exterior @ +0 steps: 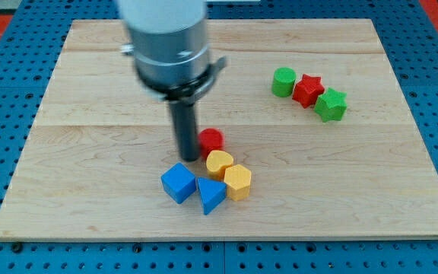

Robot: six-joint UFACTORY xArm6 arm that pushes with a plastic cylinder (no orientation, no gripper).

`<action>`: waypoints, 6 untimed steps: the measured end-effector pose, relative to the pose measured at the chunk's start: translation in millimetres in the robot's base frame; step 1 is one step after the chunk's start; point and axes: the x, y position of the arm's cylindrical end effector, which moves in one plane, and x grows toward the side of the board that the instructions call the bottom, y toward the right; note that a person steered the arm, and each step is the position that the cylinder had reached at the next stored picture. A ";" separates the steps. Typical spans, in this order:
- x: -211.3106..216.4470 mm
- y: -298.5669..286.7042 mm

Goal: Place your arm at the center of the board

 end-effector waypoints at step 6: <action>-80.8 22.4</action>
